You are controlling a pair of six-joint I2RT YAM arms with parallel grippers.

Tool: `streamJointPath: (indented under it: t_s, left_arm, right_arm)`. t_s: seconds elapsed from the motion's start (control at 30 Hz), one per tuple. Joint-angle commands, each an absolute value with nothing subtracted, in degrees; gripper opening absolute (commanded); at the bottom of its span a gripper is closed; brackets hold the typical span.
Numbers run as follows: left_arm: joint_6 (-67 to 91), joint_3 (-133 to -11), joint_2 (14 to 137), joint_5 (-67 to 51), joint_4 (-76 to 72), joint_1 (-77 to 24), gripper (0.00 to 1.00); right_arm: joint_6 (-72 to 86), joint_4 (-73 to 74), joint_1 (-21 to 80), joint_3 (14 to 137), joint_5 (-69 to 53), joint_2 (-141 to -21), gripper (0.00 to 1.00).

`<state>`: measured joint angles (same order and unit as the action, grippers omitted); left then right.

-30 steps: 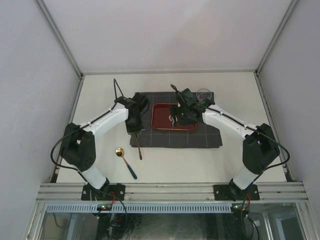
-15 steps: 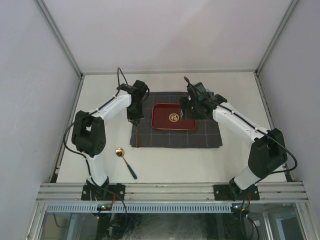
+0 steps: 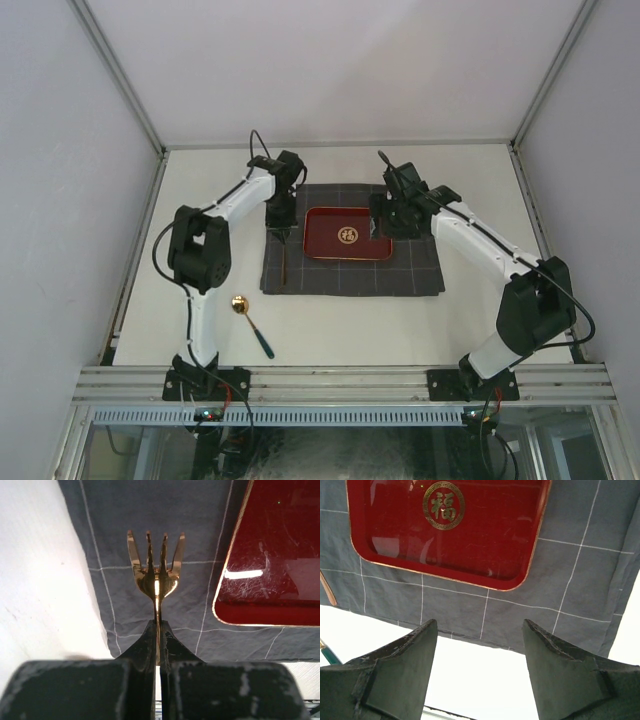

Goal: Set the dinner table for one person
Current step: Place the fork on the napkin.

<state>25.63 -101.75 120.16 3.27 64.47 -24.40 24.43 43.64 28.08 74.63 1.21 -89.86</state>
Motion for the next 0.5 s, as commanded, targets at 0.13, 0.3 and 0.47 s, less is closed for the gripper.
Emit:
streamJointPath:
  t_s: [0.13,0.3,0.47]
  left_arm:
    - [23.7,-107.4,124.4,0.8,66.2,-23.9,0.0]
    - [23.6,-108.6,126.1,1.0,66.5,-23.4,0.0]
    - [23.4,-110.5,127.6,0.9,66.9,-22.6,0.0]
  right_arm:
    - [24.4,44.2,26.5,76.9,1.8,-87.1,0.69]
    - [24.0,44.2,25.9,76.9,1.5,-86.9,0.69]
    - [23.7,44.2,25.5,76.9,1.2,-87.0,0.68]
